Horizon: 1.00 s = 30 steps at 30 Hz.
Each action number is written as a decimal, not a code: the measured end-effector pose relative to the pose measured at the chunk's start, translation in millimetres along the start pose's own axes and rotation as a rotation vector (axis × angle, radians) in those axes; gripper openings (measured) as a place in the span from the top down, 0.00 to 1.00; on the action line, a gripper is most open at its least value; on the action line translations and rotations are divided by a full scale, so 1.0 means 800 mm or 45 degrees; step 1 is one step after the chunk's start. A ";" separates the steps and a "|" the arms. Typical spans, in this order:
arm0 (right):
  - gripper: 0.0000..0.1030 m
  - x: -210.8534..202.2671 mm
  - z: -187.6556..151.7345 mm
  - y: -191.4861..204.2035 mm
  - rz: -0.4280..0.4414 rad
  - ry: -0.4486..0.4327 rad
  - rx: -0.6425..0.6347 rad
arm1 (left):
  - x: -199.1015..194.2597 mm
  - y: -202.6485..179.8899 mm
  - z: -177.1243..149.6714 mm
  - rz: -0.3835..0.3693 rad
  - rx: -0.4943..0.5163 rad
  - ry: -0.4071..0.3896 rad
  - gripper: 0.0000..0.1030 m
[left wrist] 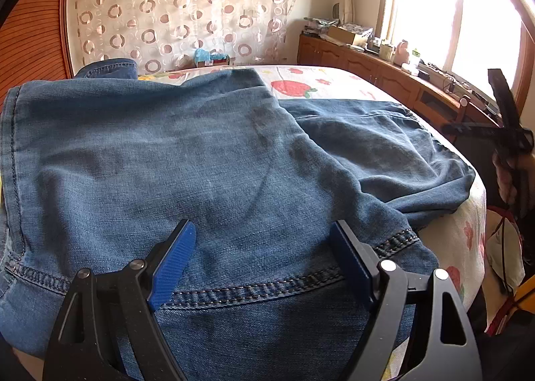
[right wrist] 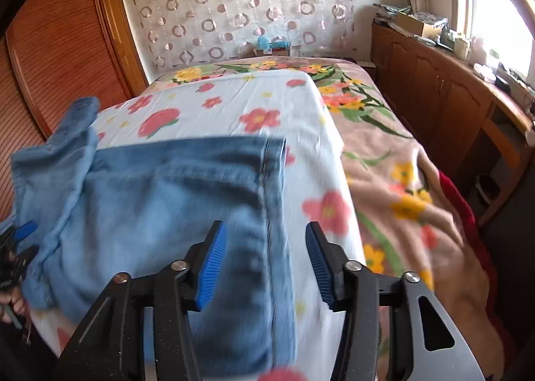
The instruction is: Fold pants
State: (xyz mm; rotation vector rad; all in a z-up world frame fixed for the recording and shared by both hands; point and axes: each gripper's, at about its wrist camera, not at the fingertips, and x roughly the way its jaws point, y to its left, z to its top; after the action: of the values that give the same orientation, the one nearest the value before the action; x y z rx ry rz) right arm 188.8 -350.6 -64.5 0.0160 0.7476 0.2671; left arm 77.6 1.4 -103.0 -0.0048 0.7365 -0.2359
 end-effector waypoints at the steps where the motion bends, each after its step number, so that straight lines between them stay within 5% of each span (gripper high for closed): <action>1: 0.50 -0.005 -0.008 0.001 -0.005 0.003 -0.001 | 0.000 0.000 0.000 0.001 0.000 -0.001 0.20; 30: 0.50 -0.025 -0.055 0.023 -0.080 0.058 -0.069 | -0.037 -0.019 0.022 -0.015 0.007 -0.066 0.20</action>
State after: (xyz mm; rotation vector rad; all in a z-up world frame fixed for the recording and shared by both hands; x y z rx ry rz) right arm 140.6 -341.2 -81.1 -0.0648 0.7846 0.2283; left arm 65.1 -8.2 -69.4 -0.0099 0.6842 -0.2484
